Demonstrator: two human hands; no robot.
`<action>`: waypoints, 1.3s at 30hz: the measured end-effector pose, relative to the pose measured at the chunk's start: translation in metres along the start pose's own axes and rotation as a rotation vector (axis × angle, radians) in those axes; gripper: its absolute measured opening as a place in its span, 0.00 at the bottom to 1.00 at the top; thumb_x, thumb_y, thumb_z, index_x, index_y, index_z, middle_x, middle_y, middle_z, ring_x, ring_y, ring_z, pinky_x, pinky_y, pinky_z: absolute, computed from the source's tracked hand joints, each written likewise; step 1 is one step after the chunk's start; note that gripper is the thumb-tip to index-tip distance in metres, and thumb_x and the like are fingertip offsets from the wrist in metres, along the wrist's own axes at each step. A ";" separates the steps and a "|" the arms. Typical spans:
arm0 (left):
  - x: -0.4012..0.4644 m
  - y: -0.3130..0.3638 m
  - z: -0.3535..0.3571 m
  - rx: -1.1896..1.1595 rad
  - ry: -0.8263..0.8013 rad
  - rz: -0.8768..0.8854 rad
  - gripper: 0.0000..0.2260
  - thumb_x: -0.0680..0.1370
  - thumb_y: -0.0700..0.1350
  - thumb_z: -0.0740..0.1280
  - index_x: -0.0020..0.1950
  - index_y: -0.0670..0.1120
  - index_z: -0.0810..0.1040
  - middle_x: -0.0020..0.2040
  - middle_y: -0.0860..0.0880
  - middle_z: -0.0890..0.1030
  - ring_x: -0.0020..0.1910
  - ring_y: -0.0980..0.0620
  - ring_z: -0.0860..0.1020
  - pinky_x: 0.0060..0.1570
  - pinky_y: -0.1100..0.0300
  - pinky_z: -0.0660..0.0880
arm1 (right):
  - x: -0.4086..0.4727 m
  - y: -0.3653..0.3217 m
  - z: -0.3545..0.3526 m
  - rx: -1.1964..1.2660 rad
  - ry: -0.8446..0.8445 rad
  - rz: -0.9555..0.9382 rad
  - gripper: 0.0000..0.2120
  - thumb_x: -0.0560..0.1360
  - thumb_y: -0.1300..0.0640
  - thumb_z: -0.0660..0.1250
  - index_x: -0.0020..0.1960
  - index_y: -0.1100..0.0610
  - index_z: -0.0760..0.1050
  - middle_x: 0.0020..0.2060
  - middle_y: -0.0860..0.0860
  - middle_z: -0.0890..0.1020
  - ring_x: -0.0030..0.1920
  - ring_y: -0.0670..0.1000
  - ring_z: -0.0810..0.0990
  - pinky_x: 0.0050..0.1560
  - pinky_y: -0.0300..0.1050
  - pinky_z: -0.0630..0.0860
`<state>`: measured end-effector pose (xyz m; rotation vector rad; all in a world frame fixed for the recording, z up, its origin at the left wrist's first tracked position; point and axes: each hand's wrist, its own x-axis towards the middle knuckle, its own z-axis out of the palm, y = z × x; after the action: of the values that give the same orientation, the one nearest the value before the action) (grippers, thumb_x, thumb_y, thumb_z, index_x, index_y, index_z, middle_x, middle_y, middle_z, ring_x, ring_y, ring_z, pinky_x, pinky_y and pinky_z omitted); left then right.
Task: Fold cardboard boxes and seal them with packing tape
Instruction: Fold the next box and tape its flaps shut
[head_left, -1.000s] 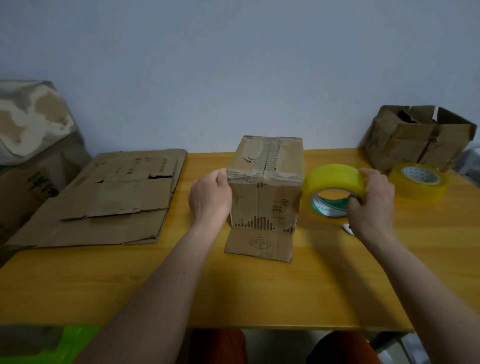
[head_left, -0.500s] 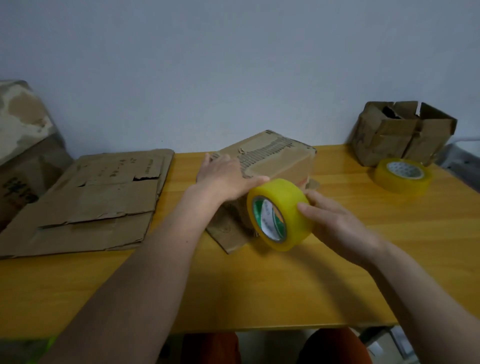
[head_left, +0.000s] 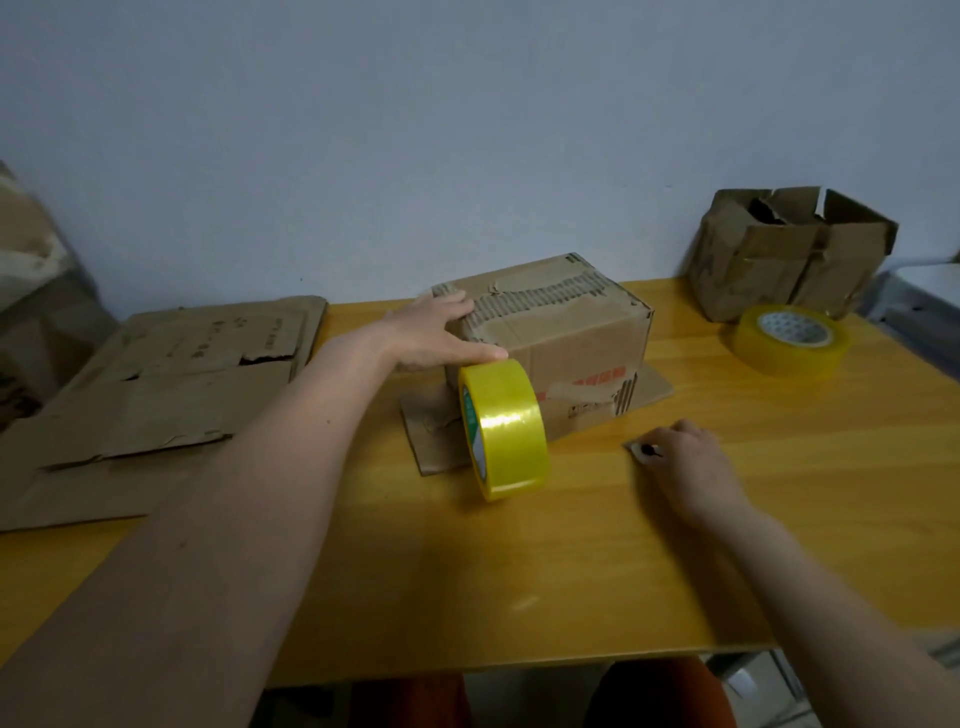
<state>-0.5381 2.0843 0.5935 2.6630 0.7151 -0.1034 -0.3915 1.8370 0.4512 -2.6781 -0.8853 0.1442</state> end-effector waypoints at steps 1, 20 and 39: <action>0.001 -0.001 -0.001 -0.041 0.001 0.011 0.42 0.71 0.66 0.67 0.79 0.52 0.56 0.79 0.57 0.50 0.78 0.53 0.48 0.77 0.49 0.46 | -0.001 -0.003 -0.003 0.066 -0.036 -0.025 0.14 0.80 0.58 0.61 0.64 0.54 0.75 0.56 0.56 0.73 0.58 0.57 0.71 0.58 0.48 0.69; -0.008 -0.017 0.043 -0.947 0.261 -0.145 0.46 0.68 0.62 0.74 0.79 0.49 0.55 0.76 0.47 0.64 0.70 0.47 0.69 0.65 0.52 0.69 | 0.027 -0.146 -0.067 0.691 0.141 -0.546 0.14 0.75 0.58 0.69 0.58 0.61 0.70 0.48 0.52 0.78 0.47 0.50 0.77 0.50 0.50 0.76; -0.043 0.000 0.098 -1.058 0.172 -0.128 0.31 0.62 0.54 0.80 0.61 0.51 0.72 0.58 0.52 0.77 0.56 0.56 0.76 0.55 0.59 0.74 | 0.035 -0.152 -0.055 0.888 0.130 -0.446 0.09 0.77 0.54 0.66 0.47 0.58 0.70 0.41 0.50 0.82 0.44 0.43 0.81 0.49 0.46 0.78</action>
<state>-0.5733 2.0271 0.5098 1.6218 0.7139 0.3739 -0.4386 1.9582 0.5530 -1.6239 -1.0347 0.1973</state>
